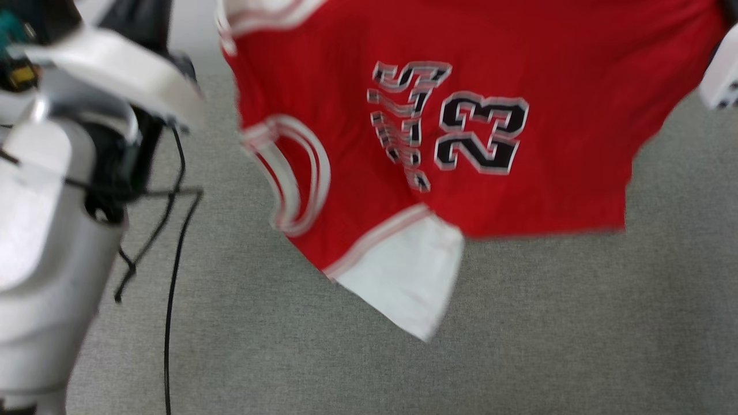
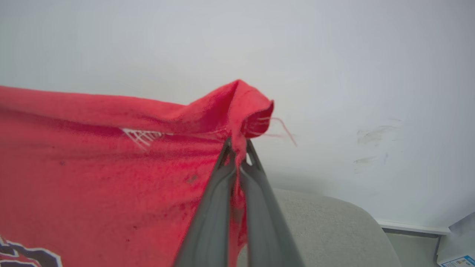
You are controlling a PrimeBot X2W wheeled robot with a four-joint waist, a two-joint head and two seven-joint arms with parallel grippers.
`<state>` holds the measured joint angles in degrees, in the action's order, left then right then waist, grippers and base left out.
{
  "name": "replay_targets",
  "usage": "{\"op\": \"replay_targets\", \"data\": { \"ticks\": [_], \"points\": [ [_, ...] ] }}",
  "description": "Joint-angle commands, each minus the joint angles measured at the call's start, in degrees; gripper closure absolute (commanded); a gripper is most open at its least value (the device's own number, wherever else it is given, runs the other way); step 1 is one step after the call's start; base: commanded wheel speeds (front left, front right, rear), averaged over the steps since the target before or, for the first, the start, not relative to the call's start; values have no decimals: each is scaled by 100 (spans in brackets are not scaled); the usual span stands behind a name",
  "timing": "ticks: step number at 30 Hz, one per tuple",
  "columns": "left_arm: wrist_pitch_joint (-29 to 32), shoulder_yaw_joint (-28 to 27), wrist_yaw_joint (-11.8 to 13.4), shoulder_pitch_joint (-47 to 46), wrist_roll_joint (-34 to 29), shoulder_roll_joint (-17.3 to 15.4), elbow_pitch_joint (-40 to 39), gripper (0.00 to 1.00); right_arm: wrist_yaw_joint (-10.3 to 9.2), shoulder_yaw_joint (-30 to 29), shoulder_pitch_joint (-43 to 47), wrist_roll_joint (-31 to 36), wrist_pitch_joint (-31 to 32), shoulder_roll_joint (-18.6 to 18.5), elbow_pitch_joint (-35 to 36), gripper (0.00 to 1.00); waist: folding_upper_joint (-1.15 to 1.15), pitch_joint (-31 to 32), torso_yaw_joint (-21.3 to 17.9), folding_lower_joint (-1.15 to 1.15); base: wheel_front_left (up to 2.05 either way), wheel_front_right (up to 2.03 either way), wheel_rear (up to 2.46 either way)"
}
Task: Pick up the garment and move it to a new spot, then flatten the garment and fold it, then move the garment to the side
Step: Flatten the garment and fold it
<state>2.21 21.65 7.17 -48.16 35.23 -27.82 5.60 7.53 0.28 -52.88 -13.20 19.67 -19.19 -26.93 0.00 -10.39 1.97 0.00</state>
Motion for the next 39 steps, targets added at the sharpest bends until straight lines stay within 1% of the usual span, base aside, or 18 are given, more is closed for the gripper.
{"op": "replay_targets", "data": {
  "ticks": [1,5,10,14,19,25,32,33,34,35,37,39],
  "points": [
    [7,-56,-24,-304,-33,8,135,100,-9,-75,-256,102,-37,-29,29,100,0,-168,-34,0,0,0,0],
    [-30,-103,-133,-1271,-96,120,700,100,-9,-240,-909,323,-110,-43,-46,100,0,-482,-73,0,0,0,0],
    [-120,-125,-284,-2386,-255,142,1455,100,-9,-320,-1798,497,-228,28,-252,100,0,-975,-175,0,0,0,0],
    [-292,-149,-336,-3058,-377,161,1978,100,-10,-348,-2410,598,-374,76,-489,100,0,-1434,-256,0,0,0,0],
    [-480,-274,-369,-3671,-333,204,2550,100,-10,-396,-3021,666,-643,150,-784,100,0,-1974,-323,0,0,0,0],
    [-659,-283,-515,-3977,-251,301,3218,100,-10,-351,-3298,654,-921,291,-1296,100,0,-2421,-343,0,0,0,0],
    [-907,-255,-760,-3866,-91,516,3993,100,-9,-211,-3125,517,-1232,481,-1974,100,0,-2665,-295,0,0,0,0],
    [-941,-230,-817,-3790,-62,574,4099,100,-9,-175,-3039,503,-1275,505,-2090,100,0,-2666,-276,0,0,0,0],
    [-941,-230,-817,-3790,-62,574,4099,100,-9,-175,-3039,503,-1275,505,-2090,100,0,-2666,-276,0,0,0,0],
    [-1038,-218,-920,-3614,10,673,4320,100,-9,-105,-2865,455,-1375,539,-2291,100,0,-2599,-239,0,0,0,0],
    [-1136,-235,-1008,-3485,100,750,4505,100,-9,-33,-2733,387,-1441,563,-2475,100,0,-2533,-209,0,0,0,0],
    [-1168,-231,-1052,-3353,139,814,4613,100,-9,19,-2597,374,-1471,578,-2571,100,0,-2481,-187,0,0,0,0]
  ]
}}
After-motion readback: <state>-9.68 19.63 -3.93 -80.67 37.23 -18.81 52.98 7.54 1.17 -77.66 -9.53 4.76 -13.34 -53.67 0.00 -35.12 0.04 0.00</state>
